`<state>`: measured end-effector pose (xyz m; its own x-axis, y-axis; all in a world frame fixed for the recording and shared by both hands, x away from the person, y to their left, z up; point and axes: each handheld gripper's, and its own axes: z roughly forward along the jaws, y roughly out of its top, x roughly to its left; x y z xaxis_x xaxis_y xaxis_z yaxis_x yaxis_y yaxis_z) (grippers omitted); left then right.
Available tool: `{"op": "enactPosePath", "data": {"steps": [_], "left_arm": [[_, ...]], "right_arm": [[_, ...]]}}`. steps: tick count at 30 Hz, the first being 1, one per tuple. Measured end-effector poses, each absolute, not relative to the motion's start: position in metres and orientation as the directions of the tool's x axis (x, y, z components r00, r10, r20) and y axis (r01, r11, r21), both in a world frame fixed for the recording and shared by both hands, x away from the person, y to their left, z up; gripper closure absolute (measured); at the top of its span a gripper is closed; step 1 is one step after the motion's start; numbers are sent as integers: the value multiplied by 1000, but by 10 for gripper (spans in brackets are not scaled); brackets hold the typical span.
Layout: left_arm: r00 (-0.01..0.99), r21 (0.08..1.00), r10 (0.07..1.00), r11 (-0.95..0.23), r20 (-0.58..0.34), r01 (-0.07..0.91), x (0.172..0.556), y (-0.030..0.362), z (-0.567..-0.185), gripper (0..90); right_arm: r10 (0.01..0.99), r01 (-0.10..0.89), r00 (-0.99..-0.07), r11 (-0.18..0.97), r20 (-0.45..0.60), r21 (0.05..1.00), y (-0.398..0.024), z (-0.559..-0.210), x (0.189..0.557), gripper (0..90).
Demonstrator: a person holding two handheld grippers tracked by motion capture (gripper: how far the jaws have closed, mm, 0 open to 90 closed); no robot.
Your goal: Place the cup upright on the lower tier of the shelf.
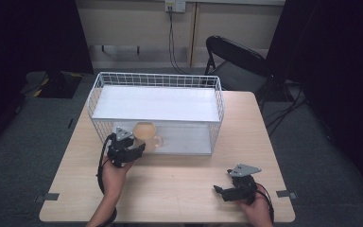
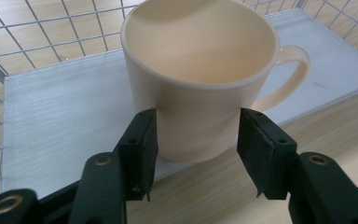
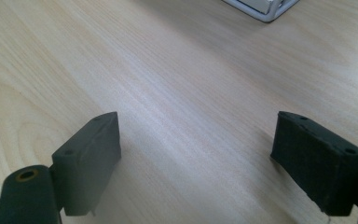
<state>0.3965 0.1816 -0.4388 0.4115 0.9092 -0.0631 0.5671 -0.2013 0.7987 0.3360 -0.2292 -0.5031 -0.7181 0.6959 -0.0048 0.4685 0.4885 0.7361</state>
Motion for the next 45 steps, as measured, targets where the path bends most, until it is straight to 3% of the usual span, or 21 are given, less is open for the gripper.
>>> {"op": "enactPosePath", "data": {"steps": [38, 42, 45], "left_arm": [[405, 785, 913, -215, -51, 581, 403, 180, -441, 709], [406, 787, 912, -204, -64, 583, 402, 181, -442, 618], [423, 790, 903, -203, -78, 579, 400, 182, -441, 403]], "right_arm": [[696, 468, -718, 489, -6, 736, -229, -503, 336, 146], [697, 469, -717, 489, -5, 736, -229, -503, 336, 146], [697, 469, -717, 489, -5, 736, -229, -503, 336, 146]]}}
